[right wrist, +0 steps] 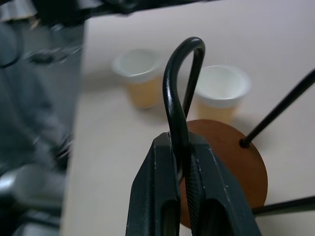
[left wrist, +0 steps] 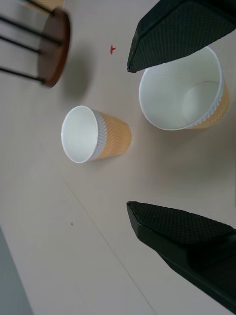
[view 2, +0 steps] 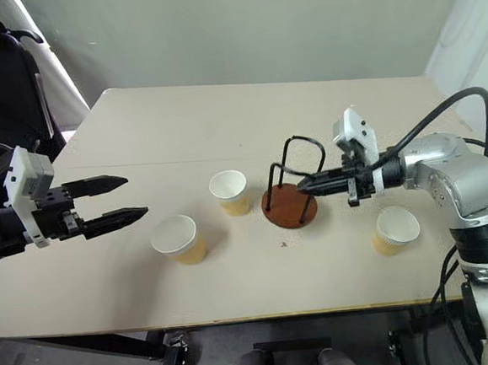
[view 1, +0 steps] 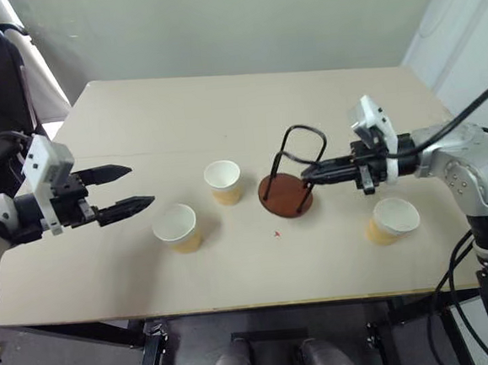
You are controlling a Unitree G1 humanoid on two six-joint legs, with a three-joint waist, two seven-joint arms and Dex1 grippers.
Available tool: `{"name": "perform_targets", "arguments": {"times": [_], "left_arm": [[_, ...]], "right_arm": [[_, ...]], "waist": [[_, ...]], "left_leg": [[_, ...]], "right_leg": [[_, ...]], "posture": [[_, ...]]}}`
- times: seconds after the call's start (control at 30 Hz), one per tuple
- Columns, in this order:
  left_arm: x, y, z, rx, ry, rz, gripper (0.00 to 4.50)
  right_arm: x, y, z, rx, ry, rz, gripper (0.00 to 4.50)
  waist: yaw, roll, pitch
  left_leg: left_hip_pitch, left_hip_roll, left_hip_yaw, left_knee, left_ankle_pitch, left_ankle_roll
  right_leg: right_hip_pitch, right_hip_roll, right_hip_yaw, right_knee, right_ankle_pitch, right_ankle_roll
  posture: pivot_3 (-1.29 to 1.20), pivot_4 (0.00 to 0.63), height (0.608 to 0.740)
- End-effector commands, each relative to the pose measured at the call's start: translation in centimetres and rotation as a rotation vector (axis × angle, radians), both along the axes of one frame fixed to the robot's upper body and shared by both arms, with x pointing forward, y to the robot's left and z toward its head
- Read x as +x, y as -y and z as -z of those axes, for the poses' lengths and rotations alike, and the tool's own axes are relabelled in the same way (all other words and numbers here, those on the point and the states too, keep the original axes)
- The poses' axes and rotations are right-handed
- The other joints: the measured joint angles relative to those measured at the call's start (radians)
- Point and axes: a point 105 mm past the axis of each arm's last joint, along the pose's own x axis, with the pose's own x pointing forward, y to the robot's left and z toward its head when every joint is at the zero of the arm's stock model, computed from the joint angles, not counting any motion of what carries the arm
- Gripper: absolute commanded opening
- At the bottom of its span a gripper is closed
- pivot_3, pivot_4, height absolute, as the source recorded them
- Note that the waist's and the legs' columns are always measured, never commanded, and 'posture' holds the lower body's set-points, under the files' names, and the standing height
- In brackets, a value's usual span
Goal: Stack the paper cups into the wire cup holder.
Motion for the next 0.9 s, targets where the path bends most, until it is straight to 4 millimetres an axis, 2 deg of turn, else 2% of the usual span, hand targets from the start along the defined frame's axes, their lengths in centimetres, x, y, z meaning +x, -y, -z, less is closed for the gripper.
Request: {"name": "perform_targets", "arguments": {"times": [0.03,0.27,0.6,0.73,0.9], "left_arm": [[0.2,0.4,-0.9,0.009,0.033,0.014,4.5],[0.0,0.5,-0.9,0.01,0.032,0.018,4.5],[-0.8,0.2,-0.9,0.015,0.03,0.003,4.5],[-0.5,0.2,-0.9,0.016,0.029,0.001,4.5],[-0.2,0.2,-1.1,0.016,0.031,0.004,4.5]], "right_arm": [[-1.9,-1.8,0.9,-0.052,0.008,-0.117,0.01],[-2.2,-2.8,3.4,-0.133,0.027,-0.172,0.01],[-1.4,-2.8,5.1,-0.194,0.079,-0.181,0.01],[-0.6,-3.1,5.5,-0.187,0.083,-0.174,1.08],[-0.4,-2.7,5.8,-0.204,0.09,-0.179,2.89]], "waist": [[0.0,0.0,0.0],[-0.001,0.0,0.0],[-0.001,0.0,0.0],[-0.001,0.0,0.0],[0.0,0.0,0.0]], "left_leg": [[0.001,0.0,0.0,0.0,0.0,0.0],[0.002,0.001,0.0,0.0,0.0,0.0],[0.002,0.002,0.0,0.0,0.0,0.0],[0.002,0.002,0.0,0.0,0.0,0.0],[0.002,0.002,0.0,0.0,0.0,0.0]], "right_leg": [[0.0,0.0,0.0,0.001,0.0,-0.001],[0.0,0.001,0.0,0.002,0.0,-0.002],[0.0,0.001,0.0,0.002,0.0,-0.003],[0.0,0.001,0.0,0.002,0.0,-0.003],[0.0,0.001,0.0,0.002,0.0,-0.003]], "posture": [[0.0,0.15,0.74],[0.0,0.15,0.74],[0.0,0.15,0.74],[0.0,0.15,0.74],[0.0,0.15,0.74]]}}
